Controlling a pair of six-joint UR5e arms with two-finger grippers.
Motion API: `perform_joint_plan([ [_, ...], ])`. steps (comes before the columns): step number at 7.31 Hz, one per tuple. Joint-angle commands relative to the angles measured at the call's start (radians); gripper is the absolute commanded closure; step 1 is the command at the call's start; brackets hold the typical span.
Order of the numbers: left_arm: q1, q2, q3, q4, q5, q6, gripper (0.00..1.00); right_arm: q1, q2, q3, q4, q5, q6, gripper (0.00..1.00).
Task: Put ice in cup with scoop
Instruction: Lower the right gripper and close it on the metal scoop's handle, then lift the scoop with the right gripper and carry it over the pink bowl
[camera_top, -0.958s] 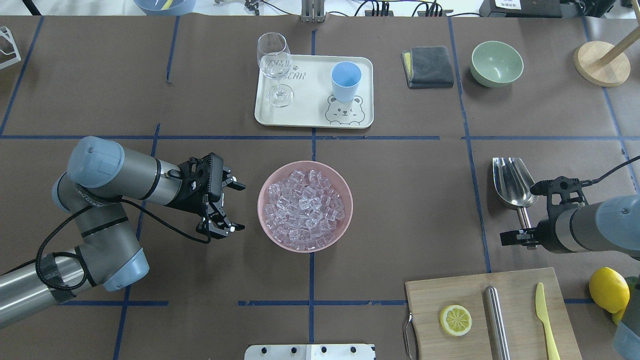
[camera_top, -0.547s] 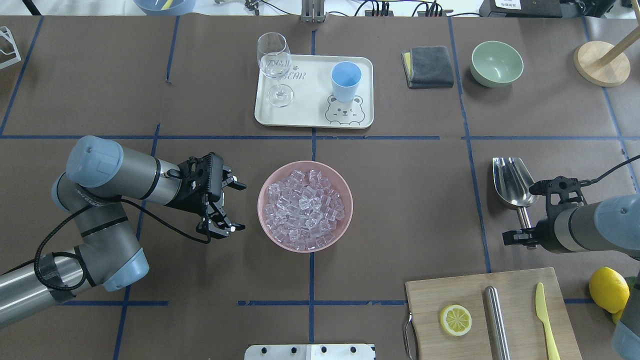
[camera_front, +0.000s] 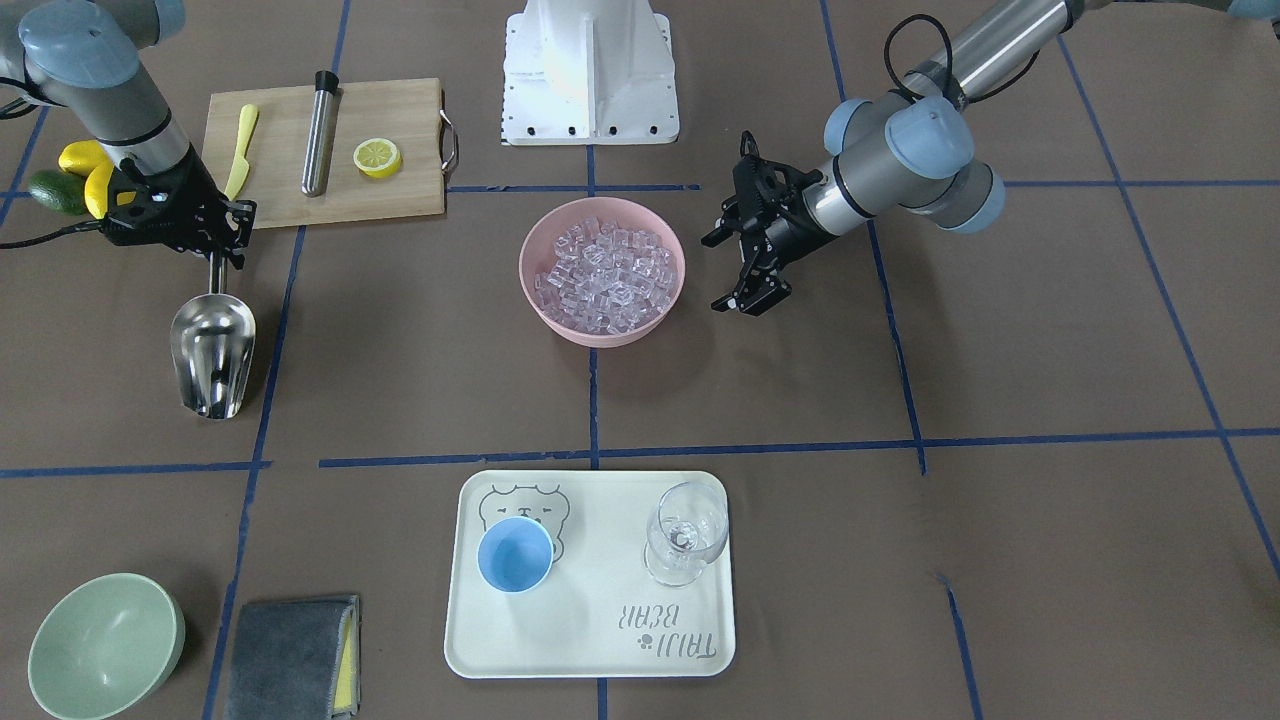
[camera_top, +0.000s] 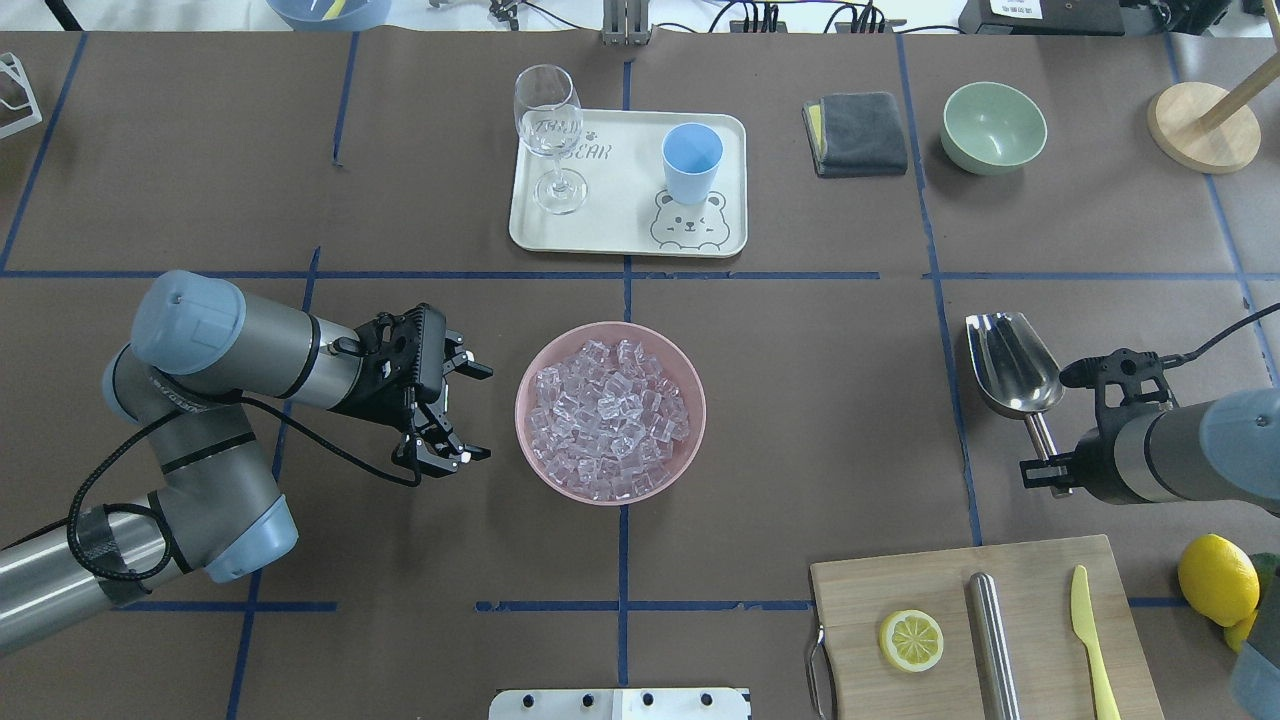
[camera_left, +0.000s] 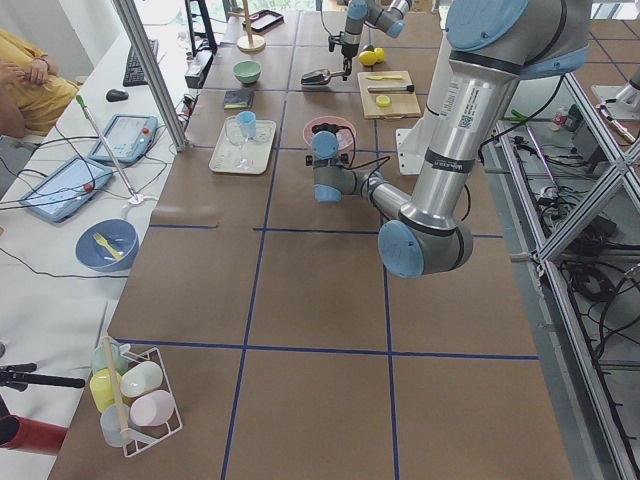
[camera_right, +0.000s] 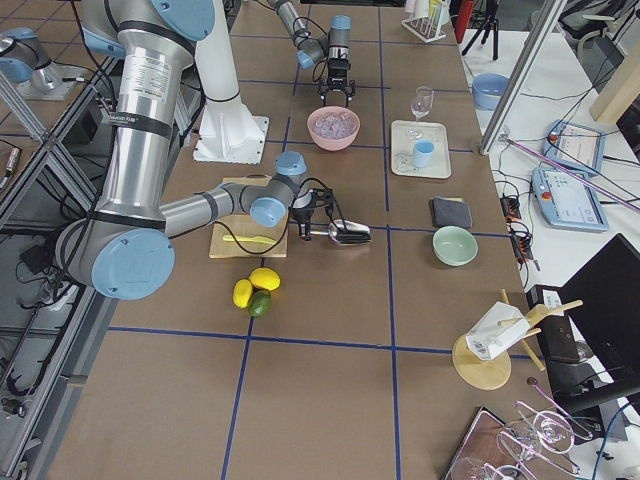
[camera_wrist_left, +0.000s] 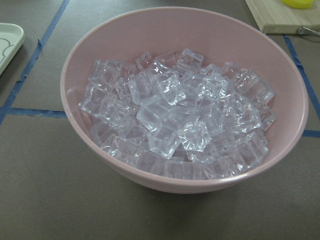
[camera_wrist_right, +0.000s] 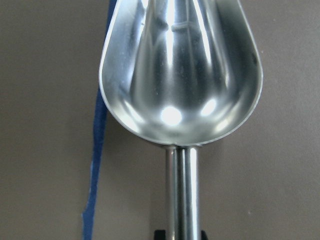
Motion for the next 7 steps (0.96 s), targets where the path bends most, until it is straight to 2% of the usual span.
perform_joint_plan([
  [1,-0.003,0.0,0.0,0.0,0.0,0.0,0.0,0.05,0.003,0.066,0.0,0.07,-0.005,1.0],
  [2,-0.004,0.0,0.0,0.002,0.001,-0.002,0.0,0.105,0.006,0.101,-0.002,0.122,-0.007,1.0],
  [3,-0.001,0.0,0.003,0.003,0.003,-0.006,0.0,0.11,0.005,0.127,-0.006,0.133,-0.03,1.0],
  [6,0.005,-0.003,0.005,0.003,0.003,-0.048,0.0,0.029,0.095,0.151,-0.037,0.133,-0.167,1.0],
  [7,0.005,-0.008,0.006,0.003,0.003,-0.049,0.0,0.015,0.148,0.17,-0.118,0.133,-0.236,1.0],
])
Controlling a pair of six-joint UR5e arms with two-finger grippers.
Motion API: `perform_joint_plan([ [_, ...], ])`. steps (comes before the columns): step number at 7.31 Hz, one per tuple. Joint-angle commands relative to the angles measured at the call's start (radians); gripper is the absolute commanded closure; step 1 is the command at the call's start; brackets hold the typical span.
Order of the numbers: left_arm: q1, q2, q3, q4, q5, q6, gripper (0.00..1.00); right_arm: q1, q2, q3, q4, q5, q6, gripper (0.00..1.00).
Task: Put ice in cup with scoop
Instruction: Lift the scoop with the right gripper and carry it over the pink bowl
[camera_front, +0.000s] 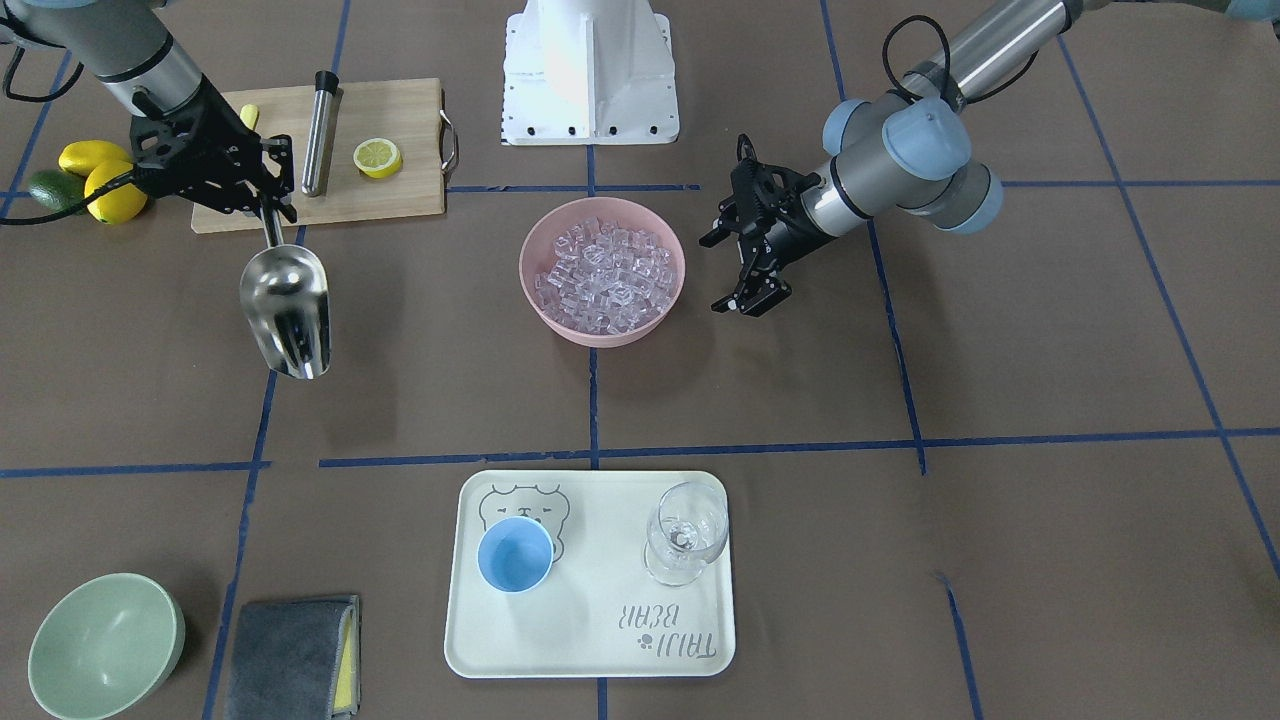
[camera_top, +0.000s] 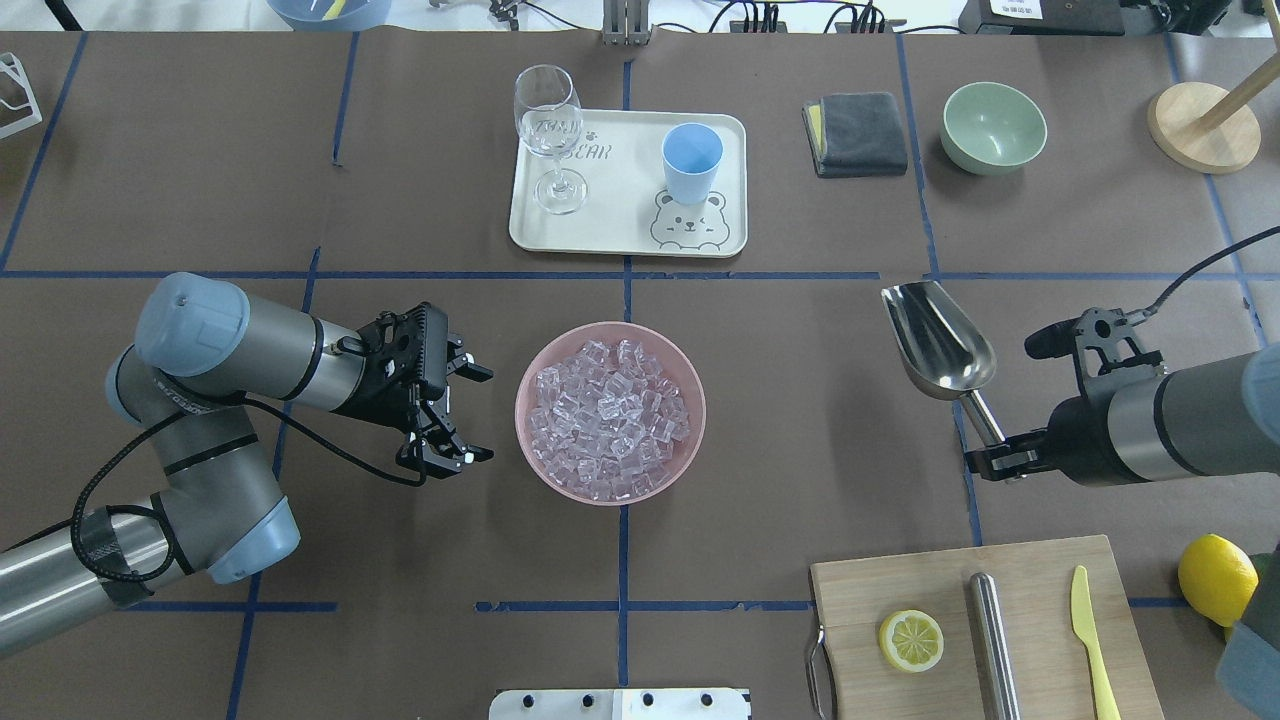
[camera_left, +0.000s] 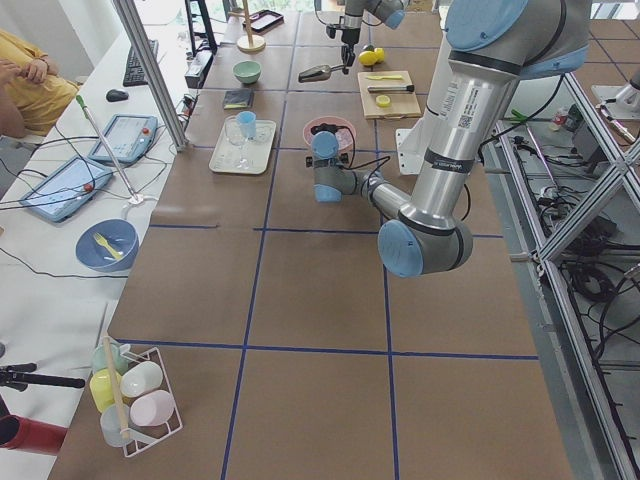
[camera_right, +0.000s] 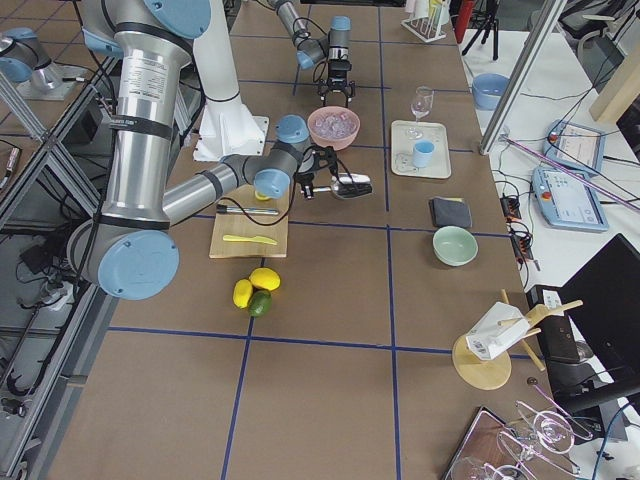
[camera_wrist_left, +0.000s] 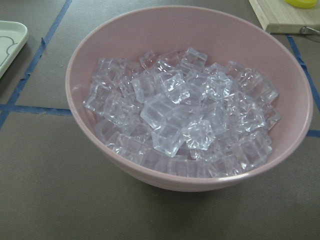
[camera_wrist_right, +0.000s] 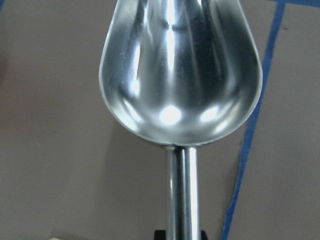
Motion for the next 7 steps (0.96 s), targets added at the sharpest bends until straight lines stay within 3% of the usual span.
perform_joint_plan([
  [1,0.001,-0.005,0.003,0.0,0.0,-0.002,0.0,-0.039,0.154,0.019,-0.162,0.001,-0.105,1.0],
  [2,0.001,-0.007,0.003,0.0,0.0,0.0,0.0,-0.062,0.228,0.022,-0.243,-0.016,-0.132,1.0],
  [7,0.001,-0.007,0.003,-0.005,0.0,-0.003,0.0,-0.123,0.621,0.071,-0.904,-0.062,-0.348,1.0],
])
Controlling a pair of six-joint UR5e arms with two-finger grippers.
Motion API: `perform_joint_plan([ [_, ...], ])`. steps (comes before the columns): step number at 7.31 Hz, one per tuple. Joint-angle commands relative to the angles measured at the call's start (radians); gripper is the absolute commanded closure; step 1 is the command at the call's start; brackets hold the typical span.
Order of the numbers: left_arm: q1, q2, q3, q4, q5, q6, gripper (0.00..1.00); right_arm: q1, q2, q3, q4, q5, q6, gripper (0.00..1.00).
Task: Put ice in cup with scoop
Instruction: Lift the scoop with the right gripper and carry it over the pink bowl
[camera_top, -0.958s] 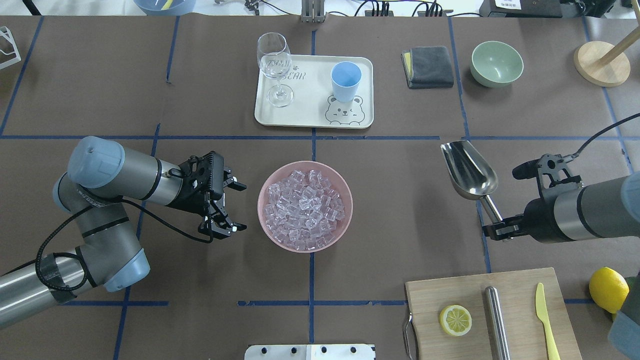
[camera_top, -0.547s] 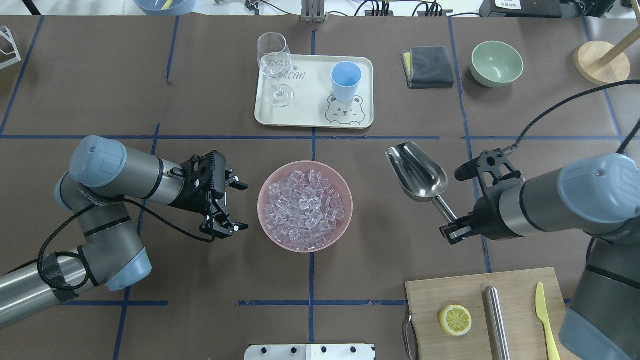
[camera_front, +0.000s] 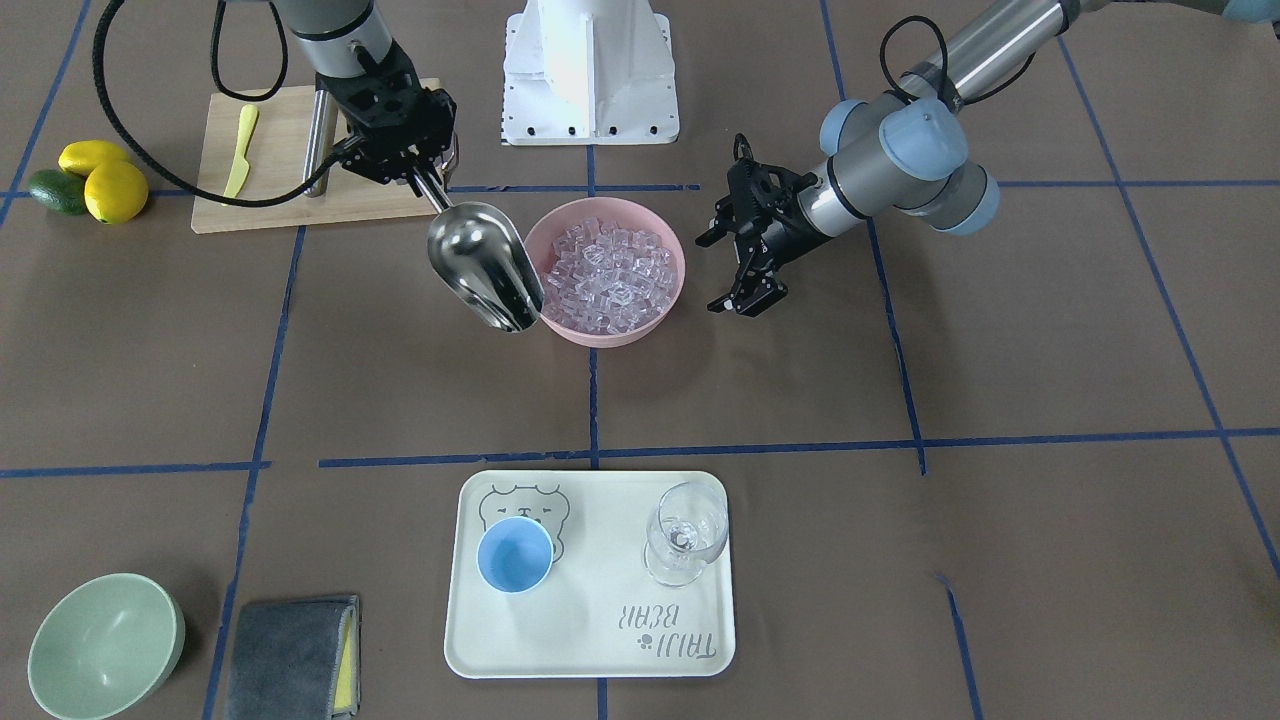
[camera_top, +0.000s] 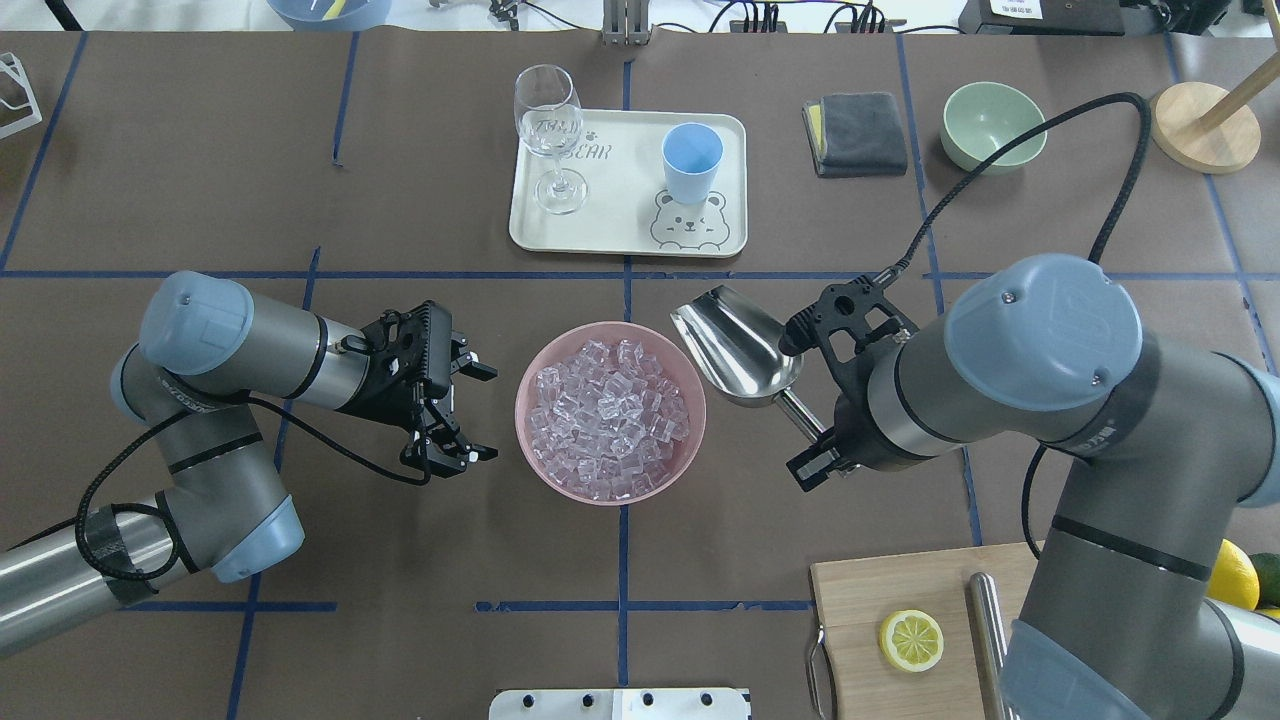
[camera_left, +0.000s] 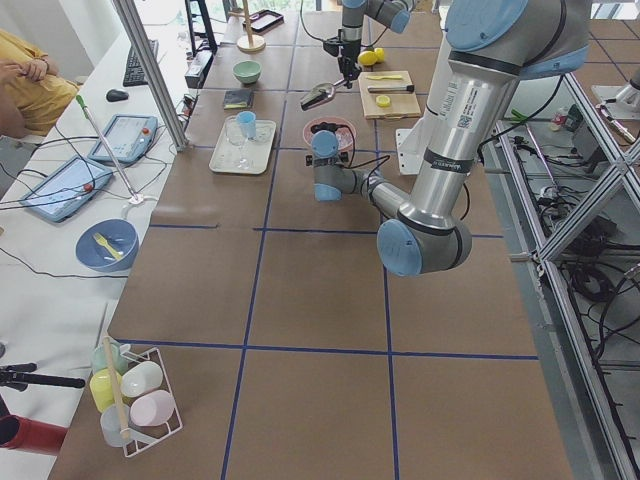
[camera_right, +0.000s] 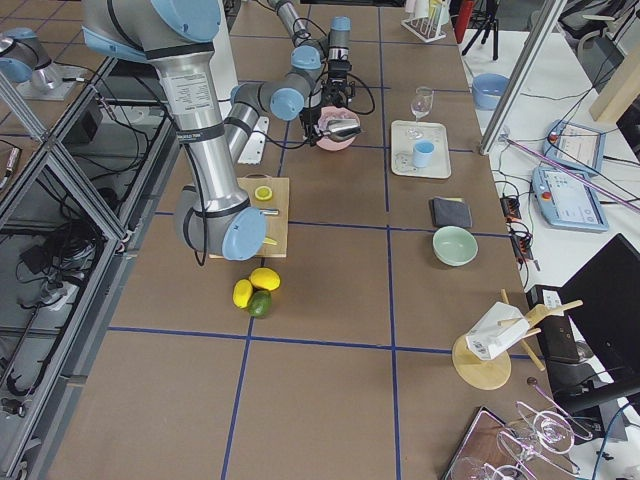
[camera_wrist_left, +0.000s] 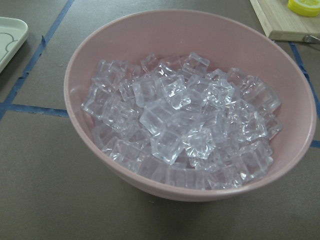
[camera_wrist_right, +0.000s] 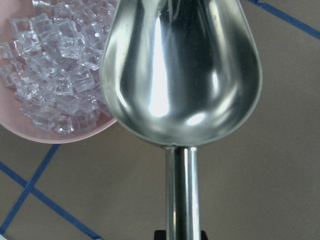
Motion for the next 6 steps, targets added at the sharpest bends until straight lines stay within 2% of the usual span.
perform_joint_plan([
  [1,0.0,0.0,-0.002,-0.003,0.0,-0.001,0.0,-0.043,0.162,0.03,-0.341,-0.062,-0.148,1.0],
  [3,0.0,-0.002,-0.003,-0.004,0.0,-0.001,0.0,-0.051,0.283,0.021,-0.584,-0.073,-0.266,1.0],
  [4,0.0,-0.009,0.0,-0.001,0.0,-0.007,0.0,-0.047,0.33,0.001,-0.697,-0.073,-0.425,1.0],
  [5,0.0,-0.014,0.0,-0.003,0.0,-0.038,0.0,-0.045,0.368,-0.028,-0.764,-0.072,-0.47,1.0],
  [6,0.002,-0.015,0.0,-0.003,0.0,-0.041,0.0,-0.043,0.434,-0.1,-0.837,-0.069,-0.529,1.0],
])
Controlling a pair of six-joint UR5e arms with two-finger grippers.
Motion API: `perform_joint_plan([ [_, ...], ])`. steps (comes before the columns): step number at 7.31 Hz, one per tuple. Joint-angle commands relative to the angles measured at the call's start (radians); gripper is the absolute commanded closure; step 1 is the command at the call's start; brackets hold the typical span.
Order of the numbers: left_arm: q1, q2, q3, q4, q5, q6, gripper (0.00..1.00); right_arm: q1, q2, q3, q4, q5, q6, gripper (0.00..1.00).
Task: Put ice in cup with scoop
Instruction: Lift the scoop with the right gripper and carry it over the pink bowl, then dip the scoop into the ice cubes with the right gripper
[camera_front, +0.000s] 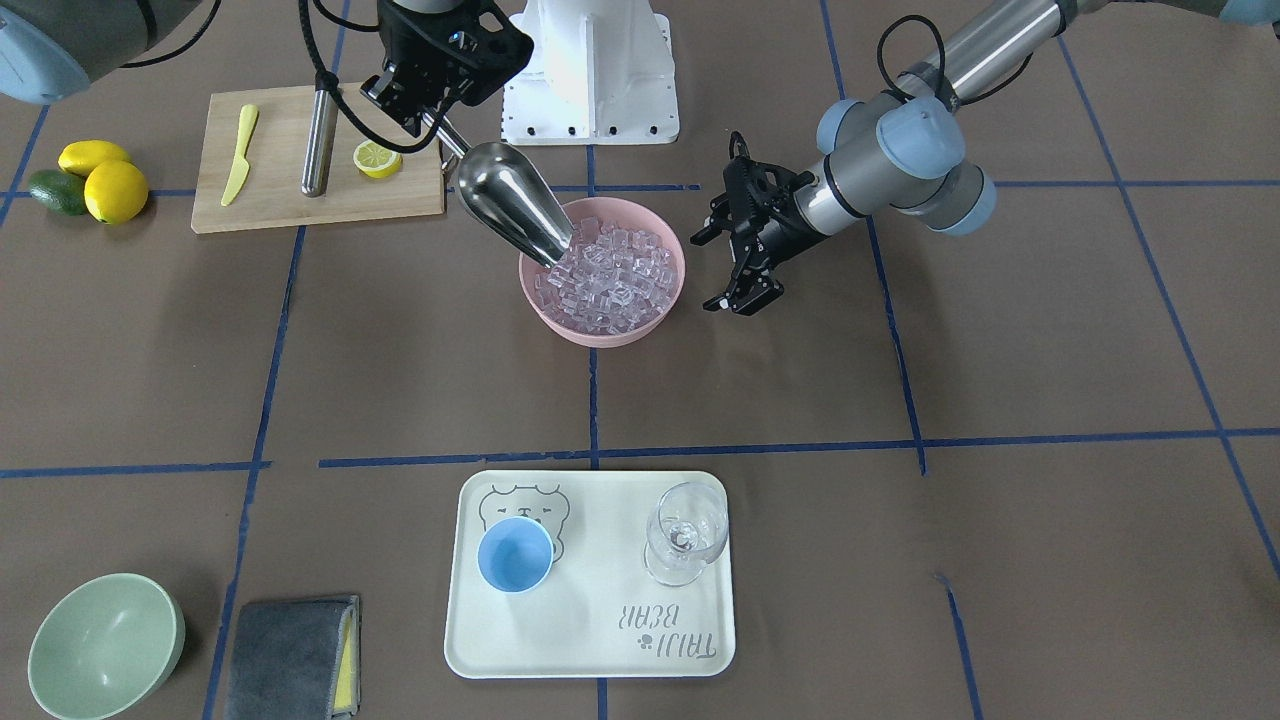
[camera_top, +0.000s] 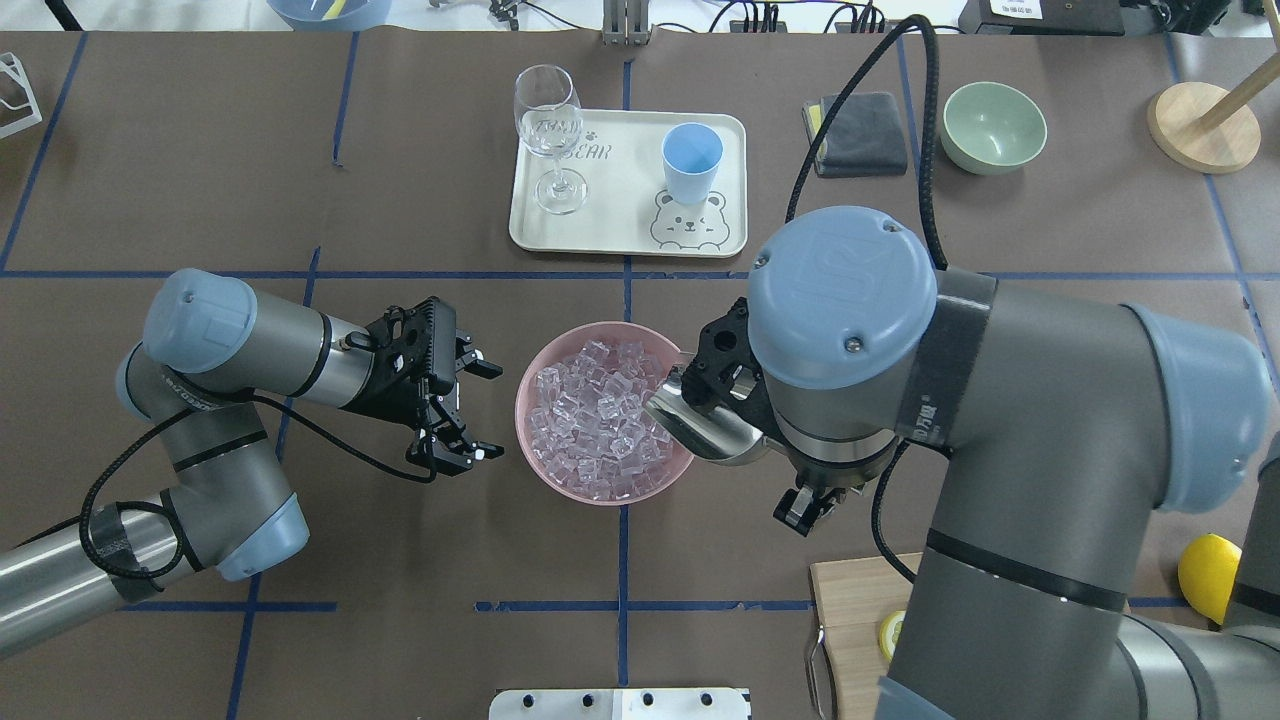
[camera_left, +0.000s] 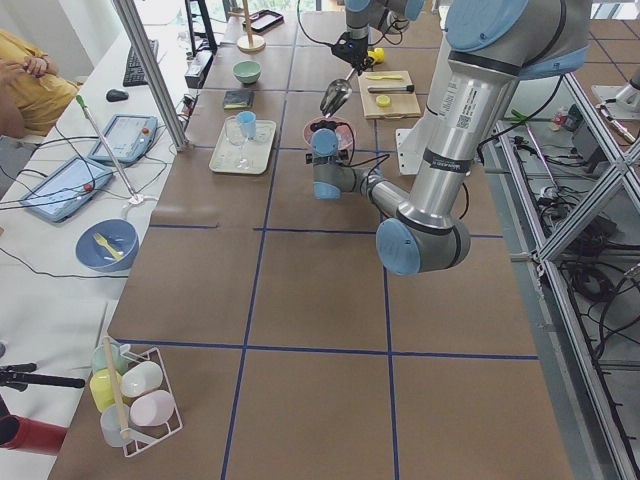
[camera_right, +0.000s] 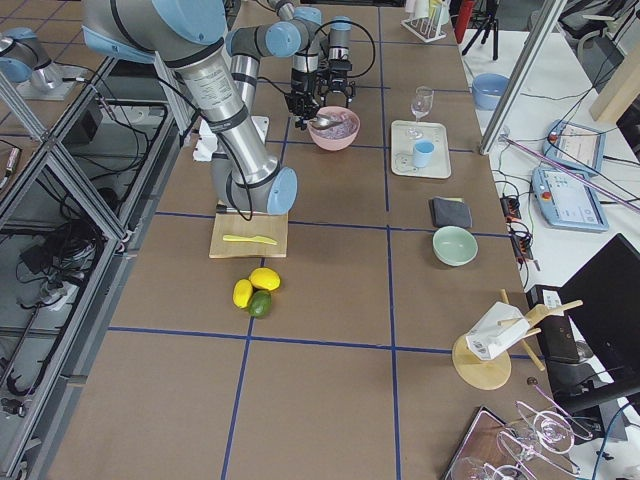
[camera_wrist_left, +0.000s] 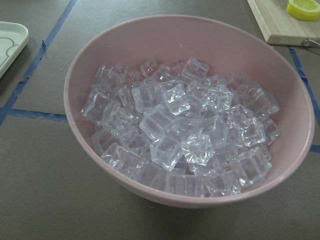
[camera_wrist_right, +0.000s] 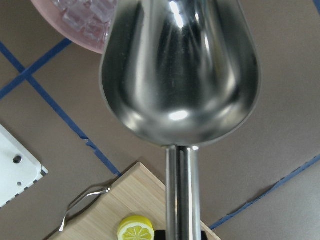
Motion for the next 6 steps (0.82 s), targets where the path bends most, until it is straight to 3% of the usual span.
perform_joint_plan([
  [1,0.001,-0.005,0.002,0.0,0.0,-0.014,0.0,0.006,0.091,-0.084,-0.133,0.013,-0.106,1.0],
  [2,0.001,-0.005,0.004,0.0,0.002,-0.014,0.0,0.032,0.123,-0.12,-0.176,0.062,-0.108,1.0],
  [6,0.001,-0.006,0.007,0.0,0.002,-0.014,0.0,0.06,0.289,-0.338,-0.262,0.085,-0.157,1.0],
])
